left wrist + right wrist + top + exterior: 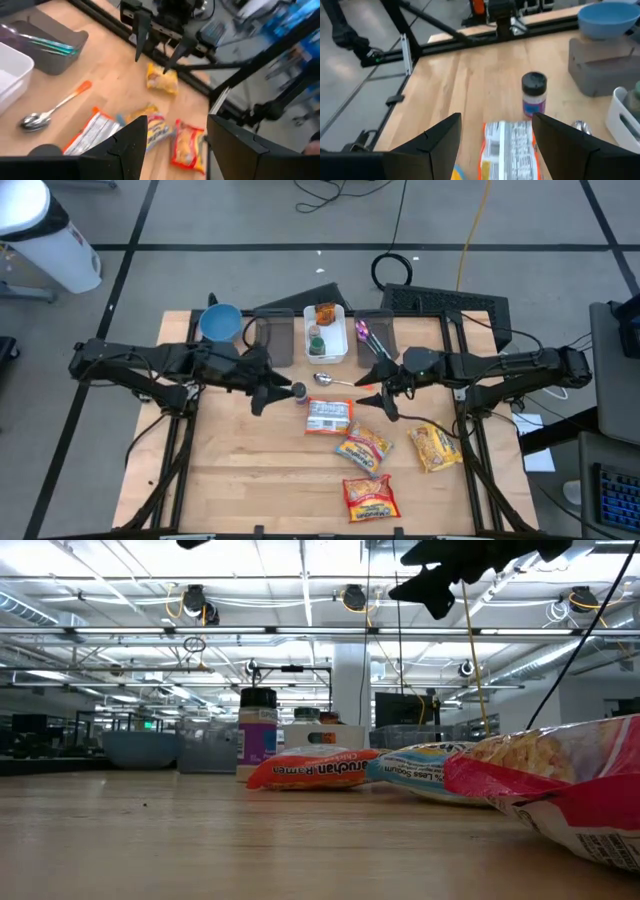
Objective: Pick & Place Food Item
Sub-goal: Put the orange noodle pack into the left black bin
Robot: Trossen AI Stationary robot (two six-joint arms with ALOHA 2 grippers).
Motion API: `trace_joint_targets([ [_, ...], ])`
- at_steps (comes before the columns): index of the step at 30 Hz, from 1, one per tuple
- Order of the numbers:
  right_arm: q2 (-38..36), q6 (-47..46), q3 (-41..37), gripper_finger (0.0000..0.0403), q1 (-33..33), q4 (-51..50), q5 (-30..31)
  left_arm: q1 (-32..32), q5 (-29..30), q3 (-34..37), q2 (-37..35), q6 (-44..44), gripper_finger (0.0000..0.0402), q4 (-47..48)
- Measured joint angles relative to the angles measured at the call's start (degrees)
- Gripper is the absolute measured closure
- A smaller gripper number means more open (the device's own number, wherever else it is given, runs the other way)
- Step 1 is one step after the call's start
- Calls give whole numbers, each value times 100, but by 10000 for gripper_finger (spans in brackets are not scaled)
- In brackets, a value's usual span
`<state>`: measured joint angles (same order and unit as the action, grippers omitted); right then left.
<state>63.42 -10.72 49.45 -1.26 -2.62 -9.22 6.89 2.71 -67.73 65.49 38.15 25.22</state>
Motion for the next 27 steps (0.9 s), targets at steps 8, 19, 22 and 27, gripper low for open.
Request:
trace_joint_targets([
  [8,0,265,0,165,67,-764,-160,559,-445,-648,818,594,188,875],
  [19,0,683,0,165,76,-956,-160,1802,17,-160,1550,3035,188,-225],
  [22,0,734,0,165,76,-978,-166,2009,323,250,1593,3725,188,-1018],
  [27,0,838,0,165,78,-951,-624,2374,1073,1195,1587,4798,188,-2537],
])
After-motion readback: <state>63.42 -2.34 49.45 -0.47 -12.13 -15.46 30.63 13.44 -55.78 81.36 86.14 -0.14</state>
